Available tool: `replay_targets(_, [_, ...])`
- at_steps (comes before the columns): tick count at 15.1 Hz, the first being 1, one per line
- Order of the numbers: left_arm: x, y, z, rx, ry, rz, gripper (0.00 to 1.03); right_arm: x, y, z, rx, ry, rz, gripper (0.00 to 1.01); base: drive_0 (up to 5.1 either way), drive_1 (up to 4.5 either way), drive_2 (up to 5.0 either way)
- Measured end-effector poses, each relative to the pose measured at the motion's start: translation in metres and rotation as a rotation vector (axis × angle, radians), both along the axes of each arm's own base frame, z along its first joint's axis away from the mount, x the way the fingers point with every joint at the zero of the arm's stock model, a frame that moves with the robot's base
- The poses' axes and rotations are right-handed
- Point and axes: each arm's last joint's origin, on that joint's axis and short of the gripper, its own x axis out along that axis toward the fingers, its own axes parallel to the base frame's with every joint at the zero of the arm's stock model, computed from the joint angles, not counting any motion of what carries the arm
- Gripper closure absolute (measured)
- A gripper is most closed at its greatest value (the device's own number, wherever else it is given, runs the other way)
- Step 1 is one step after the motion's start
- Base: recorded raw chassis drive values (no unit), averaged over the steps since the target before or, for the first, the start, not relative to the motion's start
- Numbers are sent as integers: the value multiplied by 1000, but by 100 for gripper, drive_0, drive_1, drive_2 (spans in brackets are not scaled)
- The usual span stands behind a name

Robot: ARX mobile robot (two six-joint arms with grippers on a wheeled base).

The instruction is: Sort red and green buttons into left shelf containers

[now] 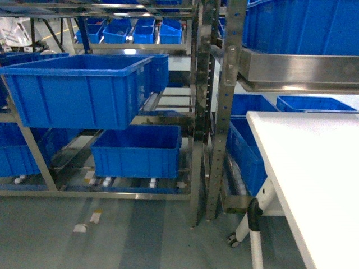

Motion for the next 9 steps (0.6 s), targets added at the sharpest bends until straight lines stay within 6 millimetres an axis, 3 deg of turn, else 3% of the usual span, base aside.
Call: replay_targets(9, [0, 0, 0, 2, 1, 3, 77, 0, 0, 0, 0, 0, 0, 75, -493, 151, 326])
